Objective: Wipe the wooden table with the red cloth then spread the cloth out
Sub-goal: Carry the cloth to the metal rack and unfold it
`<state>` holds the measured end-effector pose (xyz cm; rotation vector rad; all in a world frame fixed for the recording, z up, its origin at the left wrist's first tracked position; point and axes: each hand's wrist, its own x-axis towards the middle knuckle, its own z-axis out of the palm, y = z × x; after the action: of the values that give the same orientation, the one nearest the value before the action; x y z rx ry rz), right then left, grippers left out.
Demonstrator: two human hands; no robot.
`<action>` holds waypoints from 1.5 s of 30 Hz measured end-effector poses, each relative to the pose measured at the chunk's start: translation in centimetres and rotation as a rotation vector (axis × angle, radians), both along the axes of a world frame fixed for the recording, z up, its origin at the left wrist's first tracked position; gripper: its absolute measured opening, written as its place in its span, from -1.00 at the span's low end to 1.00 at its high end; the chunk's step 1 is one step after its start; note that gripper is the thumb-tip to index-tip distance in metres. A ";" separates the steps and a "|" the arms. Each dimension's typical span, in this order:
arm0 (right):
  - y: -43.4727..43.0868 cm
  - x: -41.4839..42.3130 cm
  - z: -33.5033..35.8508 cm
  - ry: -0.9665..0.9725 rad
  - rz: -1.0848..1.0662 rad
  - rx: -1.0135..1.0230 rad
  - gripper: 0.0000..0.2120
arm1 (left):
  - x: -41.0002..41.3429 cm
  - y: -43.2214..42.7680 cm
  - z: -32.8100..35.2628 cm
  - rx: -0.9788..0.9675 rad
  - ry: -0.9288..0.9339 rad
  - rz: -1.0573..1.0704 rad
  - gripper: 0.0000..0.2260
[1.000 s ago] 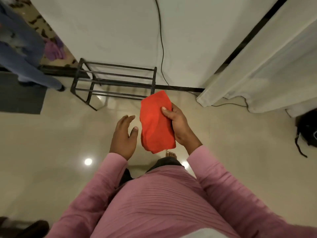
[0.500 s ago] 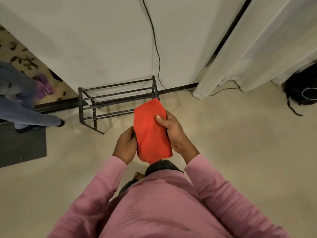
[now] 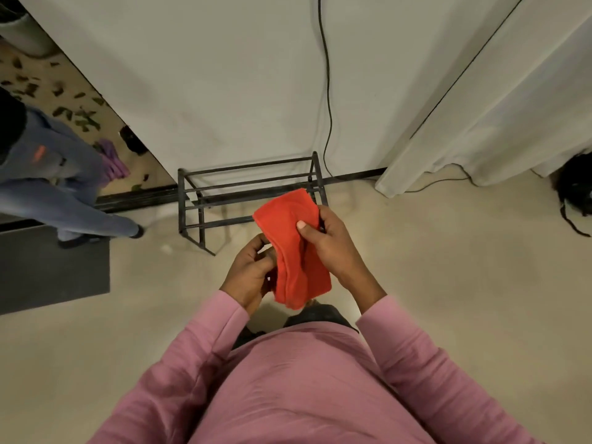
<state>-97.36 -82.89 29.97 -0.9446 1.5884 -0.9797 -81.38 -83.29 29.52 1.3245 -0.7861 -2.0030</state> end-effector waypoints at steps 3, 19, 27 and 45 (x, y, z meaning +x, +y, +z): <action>-0.5 2.9 0.2 0.161 -0.079 -0.017 -0.52 | 2.6 -1.8 -0.1 -0.079 -0.105 -0.090 -0.84; -2.3 12.2 2.0 0.094 -0.102 -0.018 -0.81 | 8.4 -6.4 1.1 -0.469 -0.374 -0.238 -0.89; -3.5 9.4 1.9 -0.207 -0.169 0.006 -0.78 | 7.5 -7.0 1.0 -0.348 -0.283 -0.108 -0.81; -3.6 3.2 1.9 -0.109 -0.128 -0.081 -0.85 | 6.4 -10.1 -0.9 -0.252 -0.618 0.107 -0.71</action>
<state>-94.14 -86.48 31.86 -0.8375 1.5422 -1.1724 -75.00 -93.38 28.62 1.8037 -1.1665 -1.3525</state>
